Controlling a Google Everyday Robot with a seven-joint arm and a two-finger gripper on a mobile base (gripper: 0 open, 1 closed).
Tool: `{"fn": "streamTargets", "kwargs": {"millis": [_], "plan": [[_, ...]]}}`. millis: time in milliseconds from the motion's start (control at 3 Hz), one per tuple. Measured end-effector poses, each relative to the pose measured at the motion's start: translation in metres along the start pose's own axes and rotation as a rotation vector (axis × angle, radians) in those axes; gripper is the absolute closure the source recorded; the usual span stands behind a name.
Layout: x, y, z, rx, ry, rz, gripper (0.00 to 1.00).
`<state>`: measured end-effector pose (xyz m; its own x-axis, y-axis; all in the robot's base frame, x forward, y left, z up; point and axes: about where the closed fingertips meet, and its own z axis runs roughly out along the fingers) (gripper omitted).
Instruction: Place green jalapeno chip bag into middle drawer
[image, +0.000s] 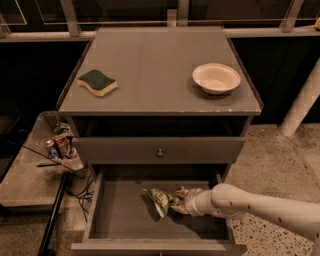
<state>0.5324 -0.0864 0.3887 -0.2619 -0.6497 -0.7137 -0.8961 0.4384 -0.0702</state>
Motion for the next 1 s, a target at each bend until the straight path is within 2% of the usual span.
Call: {"fn": "streamTargets", "kwargs": {"millis": [1000], "plan": [[0.0,0.0001,0.0001,0.0,0.0,0.0,0.11]]}}
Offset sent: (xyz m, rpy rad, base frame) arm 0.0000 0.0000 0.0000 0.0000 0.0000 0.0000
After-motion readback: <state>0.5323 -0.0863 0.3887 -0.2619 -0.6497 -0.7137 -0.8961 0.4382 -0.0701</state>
